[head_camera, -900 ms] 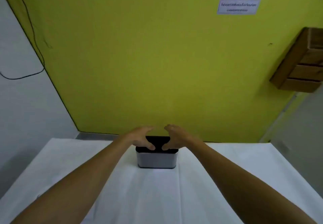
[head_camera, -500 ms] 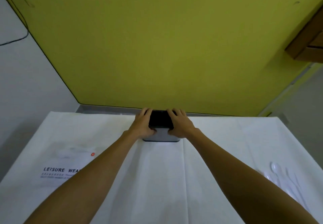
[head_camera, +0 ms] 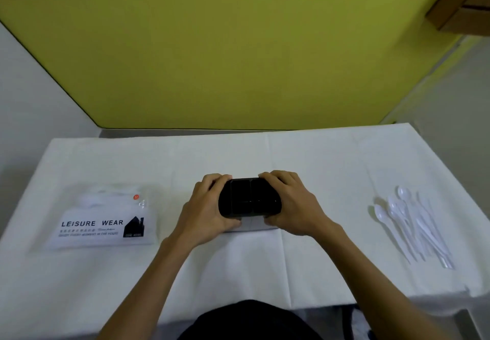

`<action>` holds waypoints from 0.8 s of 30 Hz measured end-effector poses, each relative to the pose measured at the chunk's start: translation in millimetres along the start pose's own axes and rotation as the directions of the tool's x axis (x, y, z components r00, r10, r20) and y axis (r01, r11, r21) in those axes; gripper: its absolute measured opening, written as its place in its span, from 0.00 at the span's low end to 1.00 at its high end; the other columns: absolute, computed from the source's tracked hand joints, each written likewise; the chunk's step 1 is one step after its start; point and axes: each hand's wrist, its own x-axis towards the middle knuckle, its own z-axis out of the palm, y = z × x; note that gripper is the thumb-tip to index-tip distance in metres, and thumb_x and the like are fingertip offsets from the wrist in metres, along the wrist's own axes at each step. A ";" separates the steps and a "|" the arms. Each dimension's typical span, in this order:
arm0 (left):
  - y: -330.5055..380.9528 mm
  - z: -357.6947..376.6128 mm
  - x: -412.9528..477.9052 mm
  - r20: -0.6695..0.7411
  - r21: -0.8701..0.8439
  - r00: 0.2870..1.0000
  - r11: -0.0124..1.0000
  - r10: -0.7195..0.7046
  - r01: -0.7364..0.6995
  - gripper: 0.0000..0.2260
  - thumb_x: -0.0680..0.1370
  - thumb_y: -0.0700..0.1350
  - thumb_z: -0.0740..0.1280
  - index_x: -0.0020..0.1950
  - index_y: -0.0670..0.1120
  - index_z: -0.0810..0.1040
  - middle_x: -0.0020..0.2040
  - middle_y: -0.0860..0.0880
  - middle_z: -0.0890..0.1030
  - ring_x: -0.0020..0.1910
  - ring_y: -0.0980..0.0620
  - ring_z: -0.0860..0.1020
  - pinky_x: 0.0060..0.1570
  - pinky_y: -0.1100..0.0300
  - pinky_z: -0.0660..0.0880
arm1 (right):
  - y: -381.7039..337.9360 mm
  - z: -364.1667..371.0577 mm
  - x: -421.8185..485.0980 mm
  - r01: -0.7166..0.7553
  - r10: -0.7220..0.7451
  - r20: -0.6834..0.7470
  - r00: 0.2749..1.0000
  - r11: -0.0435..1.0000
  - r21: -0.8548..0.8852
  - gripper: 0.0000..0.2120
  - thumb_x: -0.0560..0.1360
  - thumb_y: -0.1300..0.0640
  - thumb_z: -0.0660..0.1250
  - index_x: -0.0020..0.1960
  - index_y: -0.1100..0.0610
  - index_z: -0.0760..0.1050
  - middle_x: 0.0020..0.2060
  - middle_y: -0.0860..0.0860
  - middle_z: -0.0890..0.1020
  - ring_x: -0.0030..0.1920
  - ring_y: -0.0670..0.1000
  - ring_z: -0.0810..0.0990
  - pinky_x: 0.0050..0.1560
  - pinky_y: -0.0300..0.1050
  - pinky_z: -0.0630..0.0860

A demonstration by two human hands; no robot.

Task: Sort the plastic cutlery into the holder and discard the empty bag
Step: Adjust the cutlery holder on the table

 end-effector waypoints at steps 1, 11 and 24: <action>1.5 4.4 -9.1 0.006 -0.003 1.000 1.000 -0.003 0.003 0.43 0.64 0.57 0.79 0.75 0.56 0.63 0.69 0.61 0.62 0.65 0.57 0.66 0.54 0.54 0.77 | 0.2 3.2 -9.9 -0.006 0.006 0.010 1.000 1.000 0.008 0.42 0.65 0.50 0.76 0.75 0.45 0.61 0.68 0.41 0.66 0.69 0.45 0.59 0.46 0.44 0.76; 8.2 22.0 -35.6 -0.007 0.017 1.000 1.000 -0.010 0.010 0.42 0.66 0.55 0.79 0.76 0.56 0.62 0.70 0.61 0.61 0.66 0.56 0.67 0.50 0.52 0.79 | 2.0 17.2 -40.4 -0.038 0.039 -0.028 0.999 0.998 0.048 0.43 0.64 0.53 0.77 0.74 0.44 0.62 0.68 0.38 0.66 0.70 0.43 0.60 0.46 0.46 0.79; 90.4 40.0 -13.3 0.171 0.126 0.970 0.972 0.174 -0.196 0.45 0.73 0.59 0.72 0.82 0.52 0.49 0.81 0.51 0.47 0.81 0.51 0.41 0.77 0.47 0.33 | 49.5 -1.7 -83.2 -0.192 0.209 -0.035 0.977 0.941 0.279 0.45 0.69 0.48 0.79 0.78 0.38 0.57 0.78 0.44 0.58 0.77 0.46 0.52 0.68 0.39 0.61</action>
